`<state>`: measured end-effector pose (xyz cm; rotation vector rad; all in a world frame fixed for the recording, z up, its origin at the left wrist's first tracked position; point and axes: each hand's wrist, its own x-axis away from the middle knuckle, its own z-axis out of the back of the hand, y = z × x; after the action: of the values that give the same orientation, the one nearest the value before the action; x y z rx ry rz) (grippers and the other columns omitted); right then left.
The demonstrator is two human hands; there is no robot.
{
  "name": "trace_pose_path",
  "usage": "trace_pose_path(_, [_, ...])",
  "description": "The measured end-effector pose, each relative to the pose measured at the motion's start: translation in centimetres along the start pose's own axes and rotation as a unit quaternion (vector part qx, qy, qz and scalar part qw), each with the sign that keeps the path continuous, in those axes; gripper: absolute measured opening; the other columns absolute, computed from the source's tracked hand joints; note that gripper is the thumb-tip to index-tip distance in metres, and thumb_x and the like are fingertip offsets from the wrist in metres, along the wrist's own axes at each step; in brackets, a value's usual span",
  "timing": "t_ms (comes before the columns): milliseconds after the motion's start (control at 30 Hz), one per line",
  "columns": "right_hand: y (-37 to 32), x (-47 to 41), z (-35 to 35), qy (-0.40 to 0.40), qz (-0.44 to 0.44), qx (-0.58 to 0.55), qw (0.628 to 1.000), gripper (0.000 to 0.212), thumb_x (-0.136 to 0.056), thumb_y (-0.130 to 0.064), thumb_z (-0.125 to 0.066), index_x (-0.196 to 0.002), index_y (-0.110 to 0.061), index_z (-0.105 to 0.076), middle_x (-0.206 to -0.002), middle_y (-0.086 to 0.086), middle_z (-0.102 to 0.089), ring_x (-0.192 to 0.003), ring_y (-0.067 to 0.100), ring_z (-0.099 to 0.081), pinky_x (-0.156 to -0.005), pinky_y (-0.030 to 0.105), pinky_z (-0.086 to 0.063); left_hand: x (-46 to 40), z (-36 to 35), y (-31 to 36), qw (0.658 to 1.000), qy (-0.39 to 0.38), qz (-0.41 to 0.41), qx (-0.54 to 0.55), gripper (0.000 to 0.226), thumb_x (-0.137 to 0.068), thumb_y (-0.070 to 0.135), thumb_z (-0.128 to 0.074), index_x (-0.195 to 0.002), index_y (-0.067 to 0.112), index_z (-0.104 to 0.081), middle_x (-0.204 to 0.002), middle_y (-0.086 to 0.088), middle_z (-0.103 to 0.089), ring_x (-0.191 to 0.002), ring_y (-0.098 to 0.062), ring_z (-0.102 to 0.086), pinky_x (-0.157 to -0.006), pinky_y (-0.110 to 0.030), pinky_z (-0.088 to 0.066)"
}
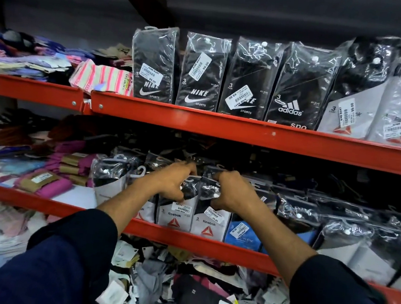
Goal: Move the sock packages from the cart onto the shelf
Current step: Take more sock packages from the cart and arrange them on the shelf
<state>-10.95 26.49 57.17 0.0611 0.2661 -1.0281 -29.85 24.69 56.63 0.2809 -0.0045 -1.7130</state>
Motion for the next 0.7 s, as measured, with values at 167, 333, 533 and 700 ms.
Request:
trace_pose_path(167, [-0.3,1.4,-1.6,0.081,0.055,0.051,0.994,0.053,-0.081,-0.012,-0.066,-0.132,-0.008,-0.054,-0.131,0.014,-0.064,-0.114,0.035,-0.063,-0.083,0.037,-0.052,0.2,-0.5,-0.1,0.998,0.017,-0.032,-0.05,0.084,-0.069,0.021,-0.091,-0.141,0.008,-0.049,-0.136,-0.014,-0.054,-0.128,-0.03,-0.051,-0.104,-0.03,-0.04])
trace_pose_path(333, [-0.9,2.5,-4.7,0.102,0.053,0.064,0.991,0.072,-0.092,-0.007,-0.056,-0.157,-0.005,-0.025,-0.159,0.013,-0.04,-0.148,0.031,-0.036,-0.127,0.04,-0.024,1.5,-2.2,1.2,0.982,0.059,-0.036,-0.178,0.079,-0.077,0.016,-0.079,-0.148,0.013,-0.044,-0.143,-0.009,-0.056,-0.133,-0.032,-0.051,-0.117,-0.043,-0.036])
trace_pose_path(533, [-0.7,2.0,-5.9,0.136,0.064,0.057,0.987,0.074,-0.089,0.003,-0.048,-0.158,-0.006,-0.021,-0.163,0.013,-0.034,-0.154,0.028,-0.026,-0.13,0.043,-0.008,2.3,-3.4,1.0,0.982,0.136,-0.032,-0.131,0.074,-0.075,-0.006,-0.069,-0.143,0.012,-0.045,-0.14,-0.008,-0.058,-0.132,-0.03,-0.052,-0.114,-0.038,-0.039])
trace_pose_path(700, [0.3,2.8,-6.1,0.156,0.091,0.032,0.983,0.07,-0.096,-0.006,-0.046,-0.16,-0.012,-0.019,-0.169,0.008,-0.023,-0.159,0.025,-0.009,-0.13,0.043,0.001,2.8,-3.7,1.4,0.983,0.132,-0.032,-0.125,0.082,-0.077,0.0,-0.073,-0.15,0.013,-0.037,-0.151,-0.007,-0.048,-0.145,-0.028,-0.038,-0.126,-0.044,-0.019])
